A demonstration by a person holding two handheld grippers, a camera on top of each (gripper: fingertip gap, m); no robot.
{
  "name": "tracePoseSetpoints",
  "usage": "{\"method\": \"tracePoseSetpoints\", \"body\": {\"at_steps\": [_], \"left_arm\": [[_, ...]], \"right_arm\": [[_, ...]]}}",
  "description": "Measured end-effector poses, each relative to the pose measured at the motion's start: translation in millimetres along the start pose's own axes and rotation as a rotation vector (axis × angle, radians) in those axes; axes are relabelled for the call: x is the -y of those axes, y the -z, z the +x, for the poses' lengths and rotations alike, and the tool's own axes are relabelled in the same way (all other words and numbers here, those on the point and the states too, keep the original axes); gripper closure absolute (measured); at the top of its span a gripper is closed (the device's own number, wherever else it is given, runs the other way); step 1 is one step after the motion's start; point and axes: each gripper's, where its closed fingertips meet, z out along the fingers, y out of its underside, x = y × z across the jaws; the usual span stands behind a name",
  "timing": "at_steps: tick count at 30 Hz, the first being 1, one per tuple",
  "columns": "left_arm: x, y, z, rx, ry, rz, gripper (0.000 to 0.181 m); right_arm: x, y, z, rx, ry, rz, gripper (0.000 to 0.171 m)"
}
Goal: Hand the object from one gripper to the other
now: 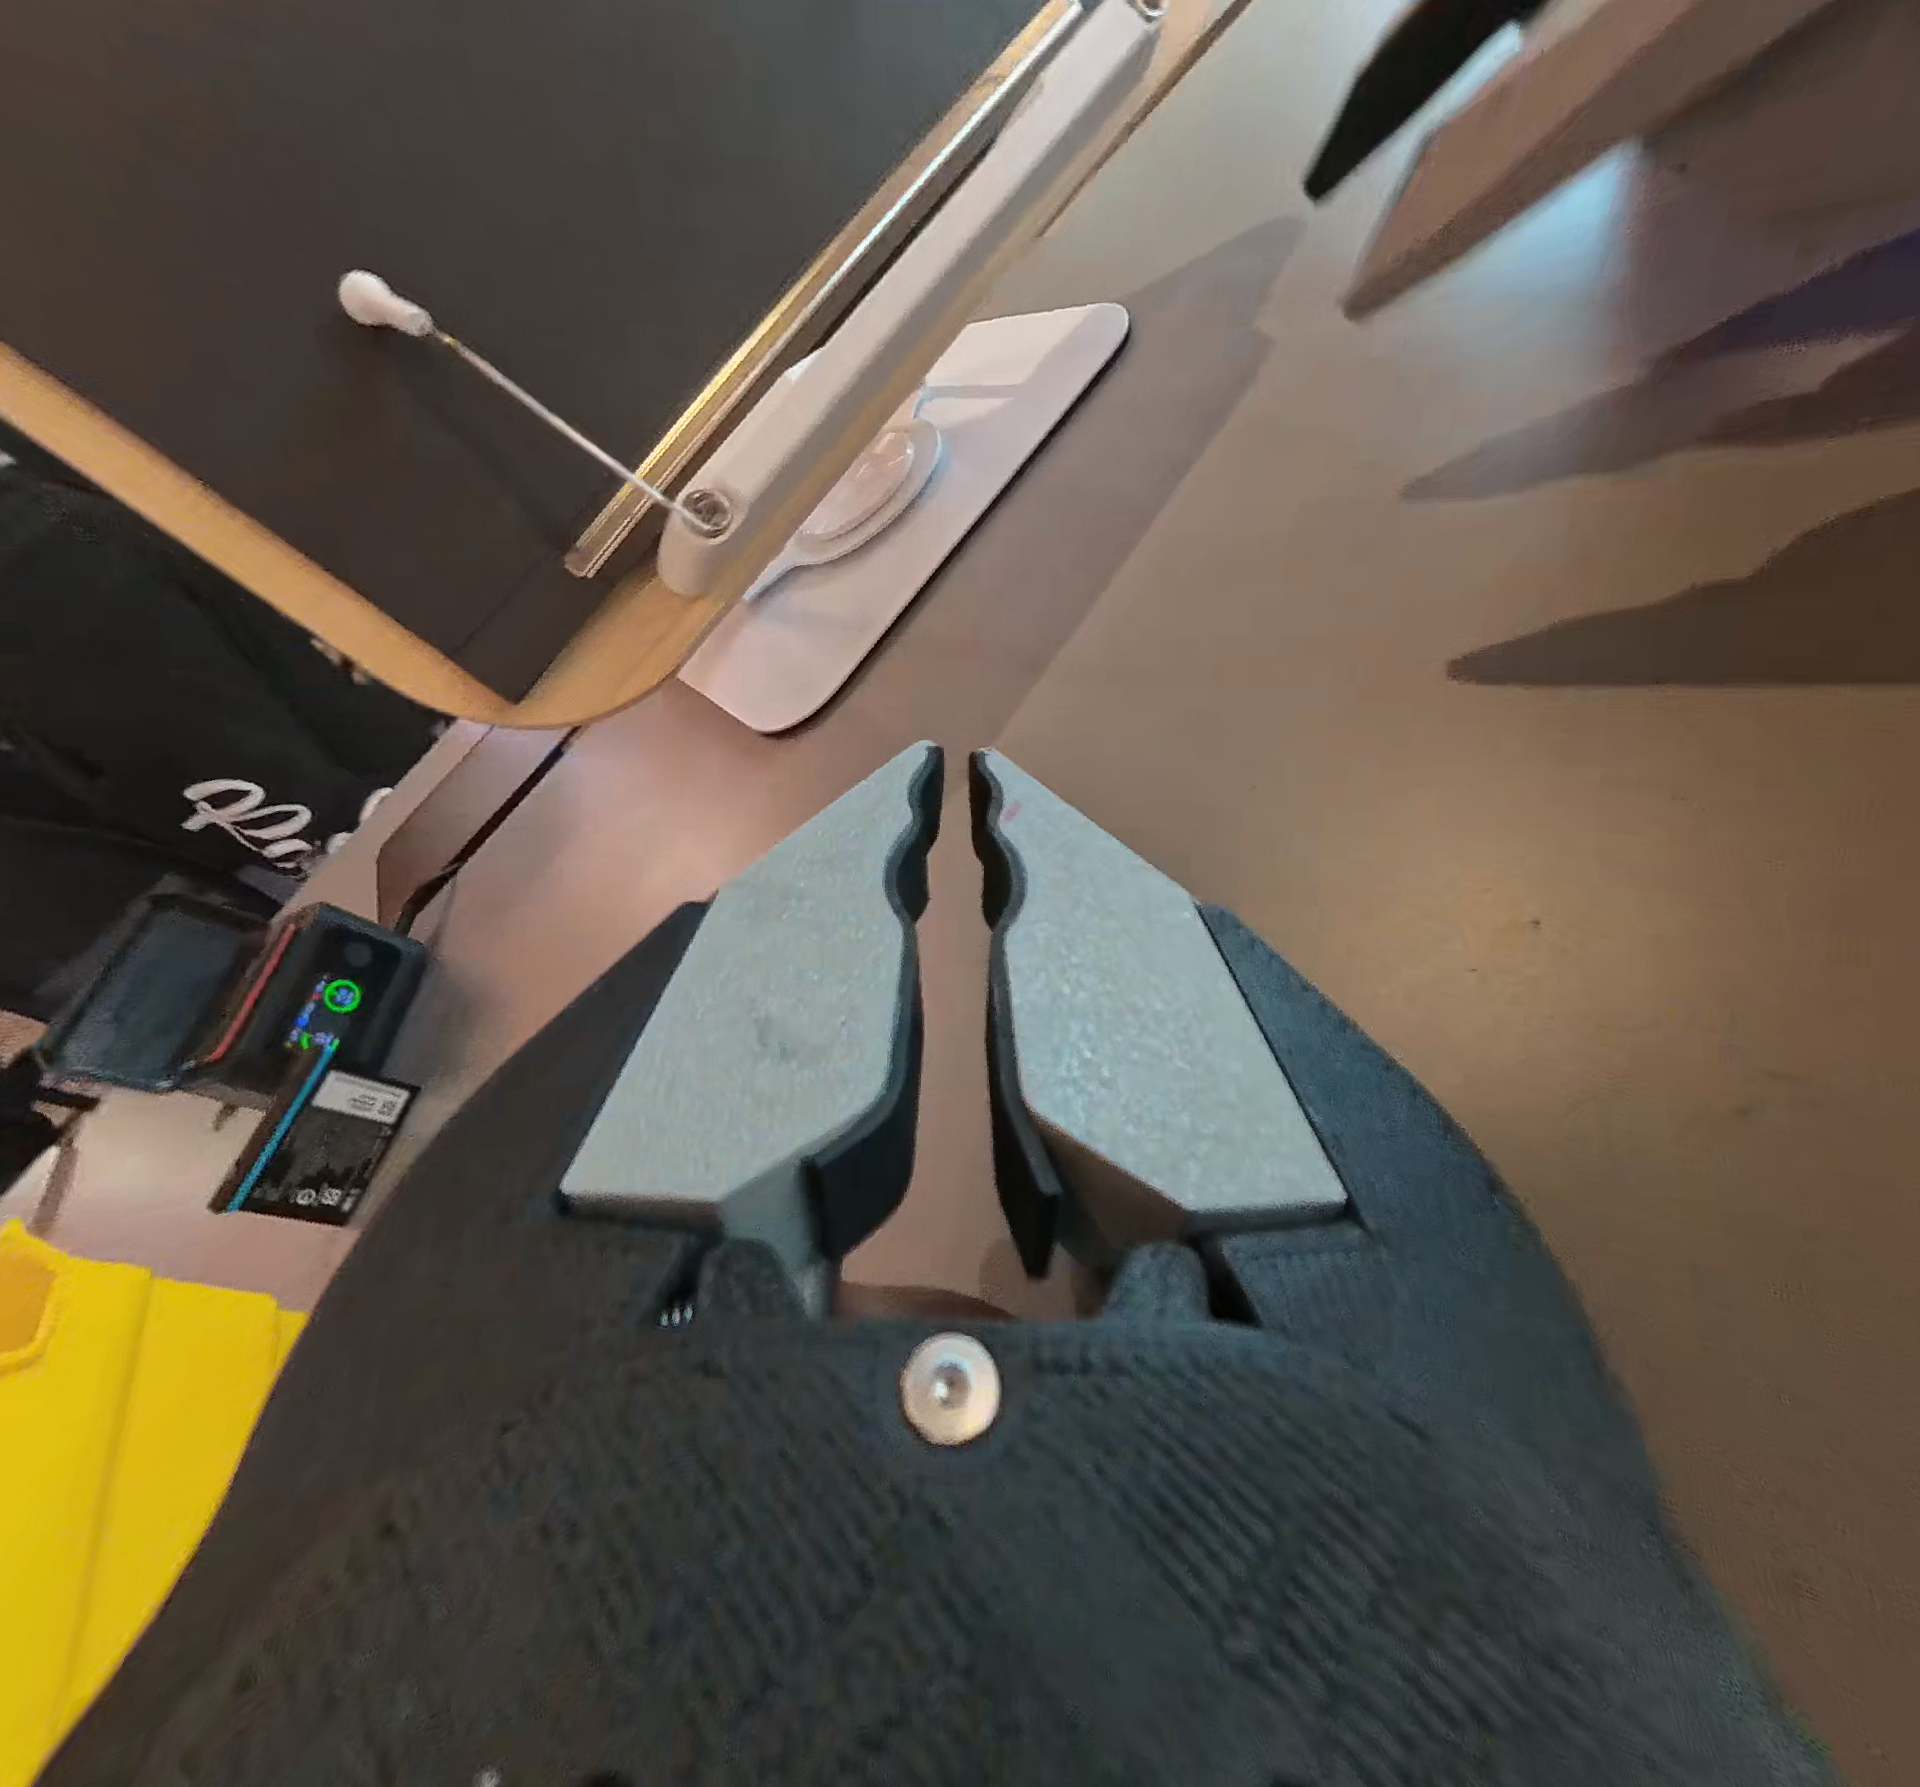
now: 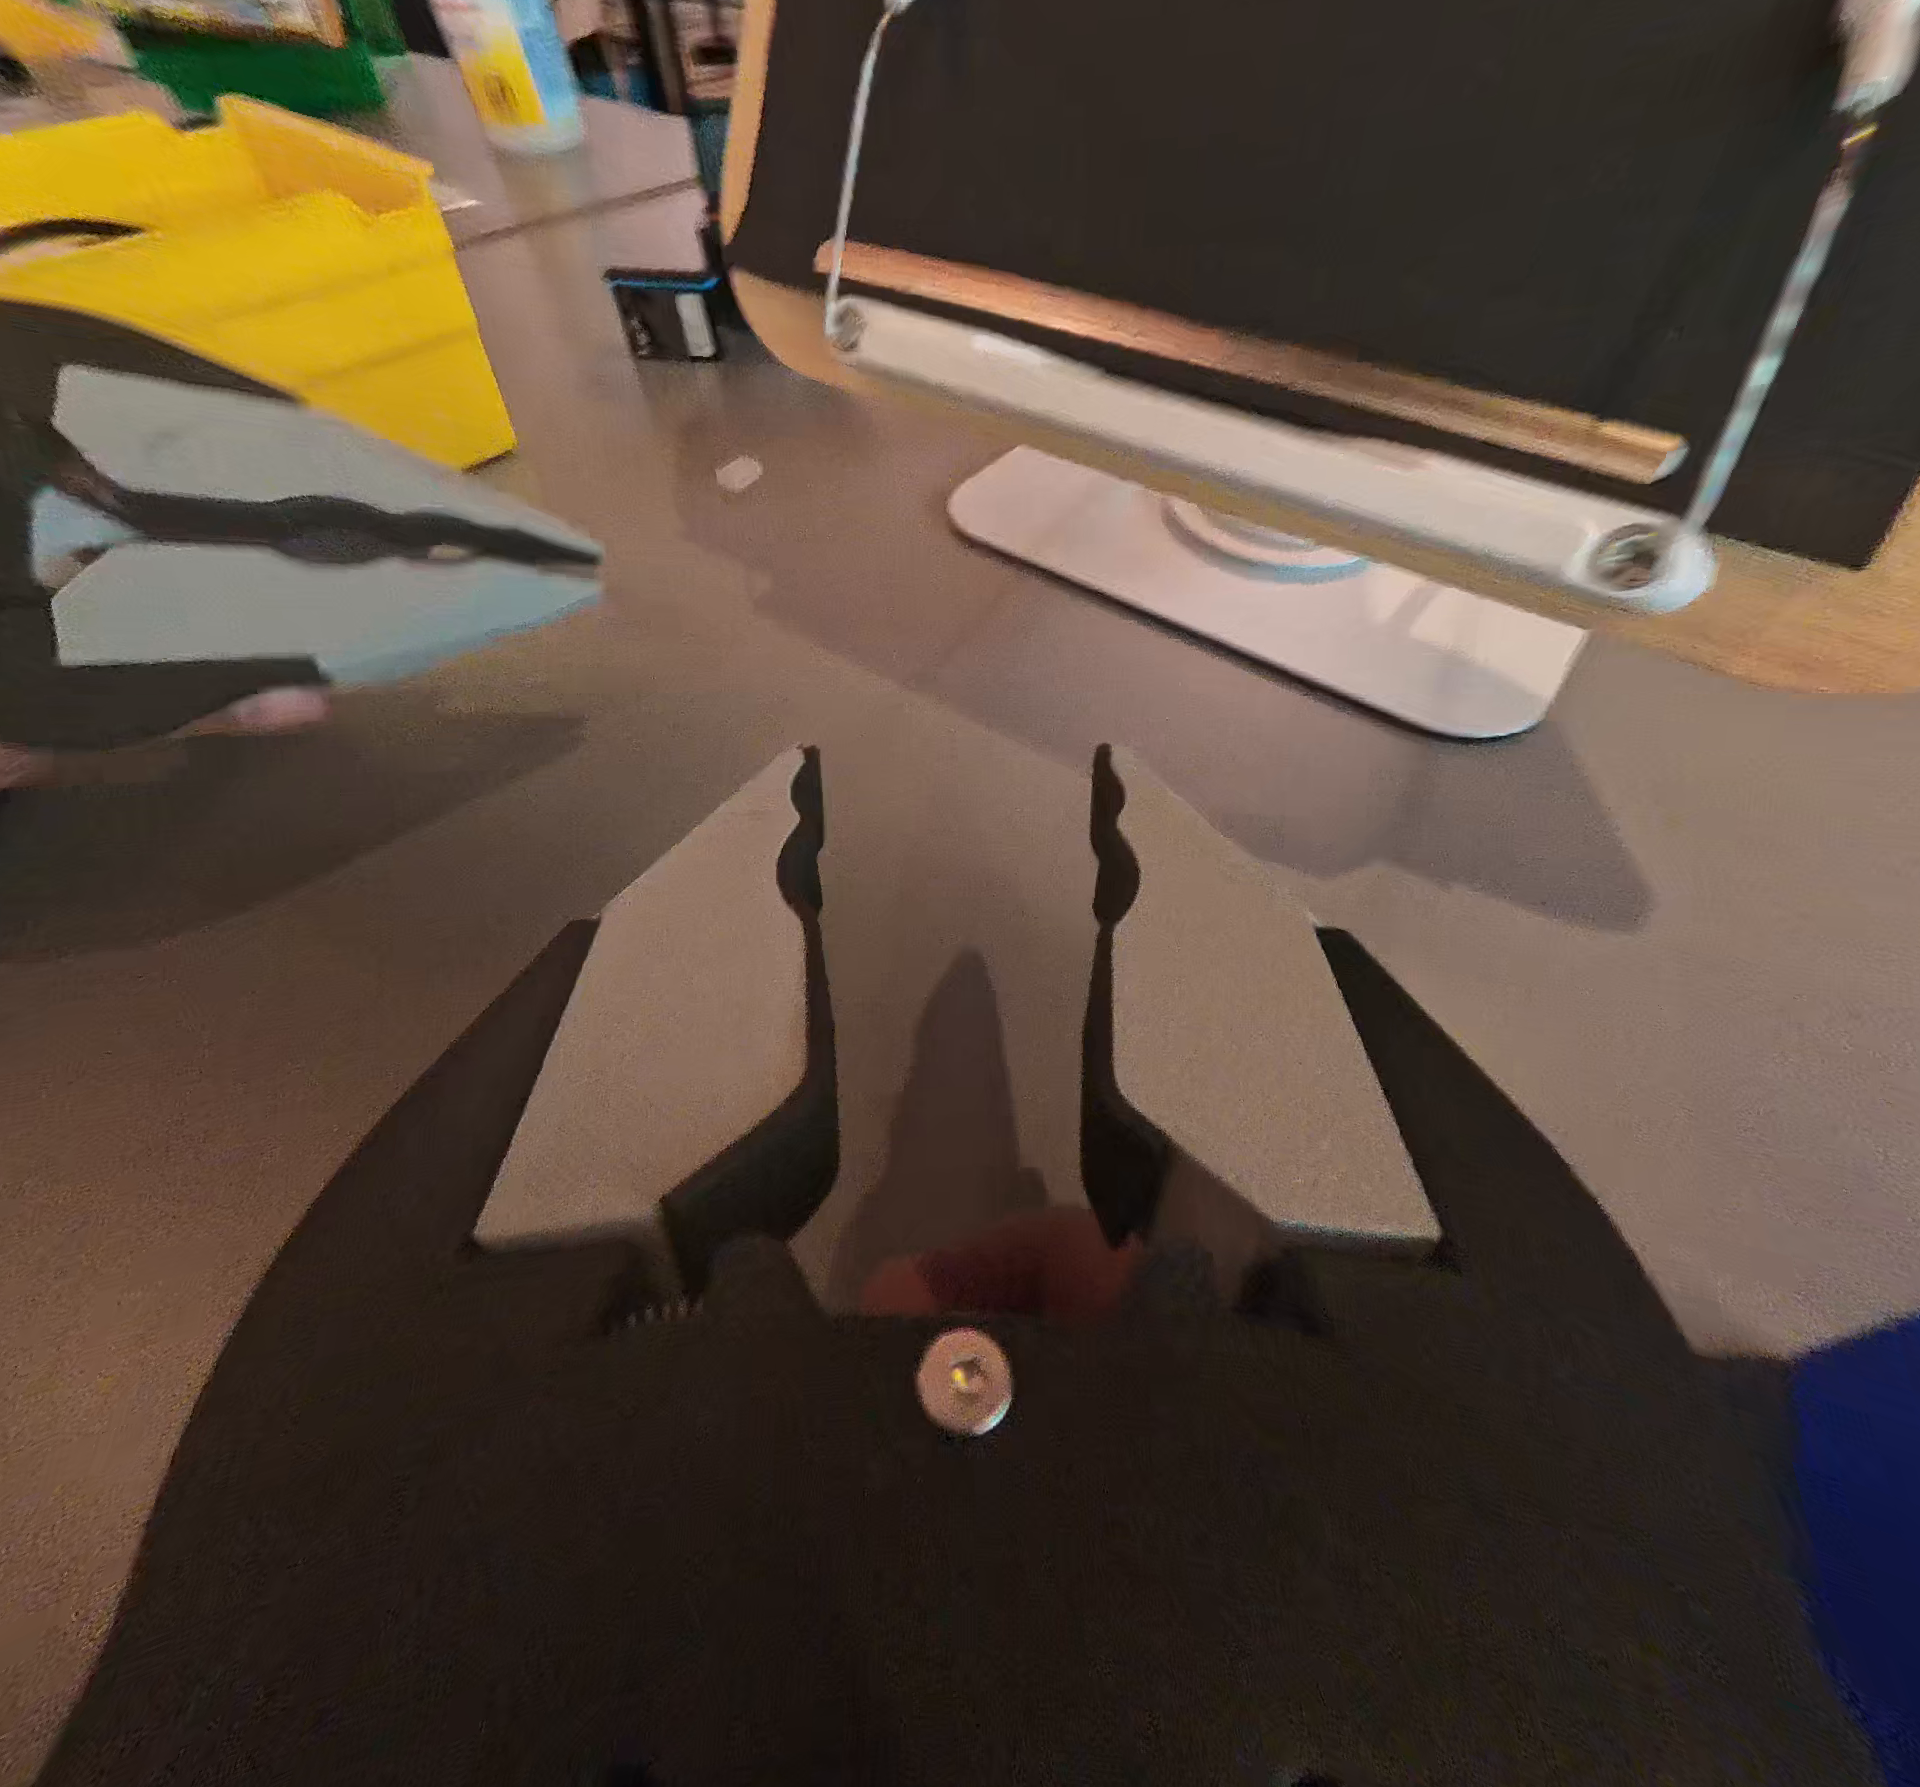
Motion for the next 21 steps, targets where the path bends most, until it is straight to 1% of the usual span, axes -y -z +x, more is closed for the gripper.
{"method": "tracePoseSetpoints", "body": {"at_steps": [1, 4, 5, 8, 12, 16, 21], "left_arm": [[-1, 0, -2, -0.001, 0.018, -0.002, 0.179], [-3, -2, -1, -0.010, 0.033, -0.026, 0.178], [-3, -2, 1, -0.016, 0.030, -0.029, 0.177], [2, 0, 9, -0.043, 0.040, -0.015, 0.171], [9, 4, 8, -0.064, 0.102, 0.024, 0.169], [11, 3, 6, -0.056, 0.109, 0.042, 0.169], [9, 5, 2, -0.054, 0.106, 0.051, 0.169]], "right_arm": [[-5, -2, -4, 0.042, -0.002, -0.029, 0.121], [-20, -1, -8, 0.088, -0.009, -0.121, 0.099], [-23, 1, -7, 0.088, -0.025, -0.137, 0.096], [-24, 20, -20, 0.133, -0.038, -0.102, 0.100], [-24, 38, -36, 0.118, 0.062, -0.069, 0.102], [-21, 38, -55, 0.151, 0.059, -0.039, 0.100], [-12, 38, -49, 0.146, 0.014, 0.020, 0.099]]}}
